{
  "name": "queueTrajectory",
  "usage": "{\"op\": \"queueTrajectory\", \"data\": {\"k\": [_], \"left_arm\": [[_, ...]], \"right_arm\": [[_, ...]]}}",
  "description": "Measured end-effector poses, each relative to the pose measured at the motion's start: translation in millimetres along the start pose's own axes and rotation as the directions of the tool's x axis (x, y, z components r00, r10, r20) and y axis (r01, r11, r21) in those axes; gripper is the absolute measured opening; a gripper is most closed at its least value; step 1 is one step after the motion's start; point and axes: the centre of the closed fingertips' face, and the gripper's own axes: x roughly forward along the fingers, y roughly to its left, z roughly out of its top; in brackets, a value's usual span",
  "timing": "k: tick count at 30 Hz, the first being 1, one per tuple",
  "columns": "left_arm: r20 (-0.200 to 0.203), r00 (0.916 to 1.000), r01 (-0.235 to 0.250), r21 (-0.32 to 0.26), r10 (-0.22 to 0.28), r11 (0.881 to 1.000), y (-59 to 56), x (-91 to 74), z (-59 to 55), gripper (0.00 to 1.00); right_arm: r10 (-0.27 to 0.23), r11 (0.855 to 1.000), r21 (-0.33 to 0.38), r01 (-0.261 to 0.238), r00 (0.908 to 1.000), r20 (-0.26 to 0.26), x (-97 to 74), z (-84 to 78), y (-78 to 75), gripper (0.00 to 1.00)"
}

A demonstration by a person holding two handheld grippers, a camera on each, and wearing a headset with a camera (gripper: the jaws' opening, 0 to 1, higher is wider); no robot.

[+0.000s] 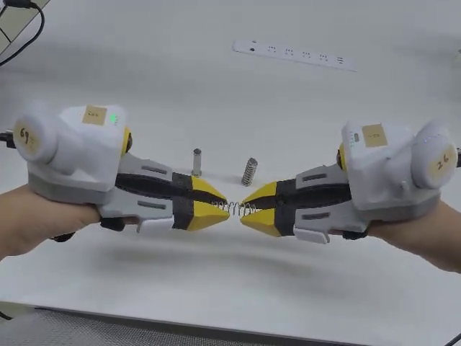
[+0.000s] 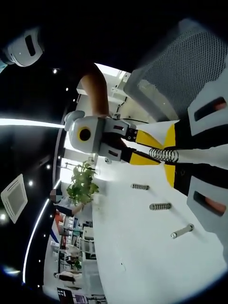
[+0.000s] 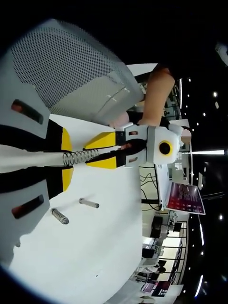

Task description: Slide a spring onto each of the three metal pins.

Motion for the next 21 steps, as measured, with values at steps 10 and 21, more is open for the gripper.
{"op": "queueTrajectory", "data": {"k": [10,21], "left_arm": [[-0.015,0.9994,0.033,0.017,-0.033,0.999,-4.5,-1.2,-1.5,0.01],[-0.01,0.9996,0.026,0.027,-0.026,0.999,-4.7,-2.0,-0.5,0.02]], "right_arm": [[0.026,0.999,-0.038,-0.027,0.9995,-0.016,2.4,2.4,5.9,0.07],[0.031,0.998,-0.056,-0.032,0.9993,-0.021,0.4,5.9,4.4,0.07]]}}
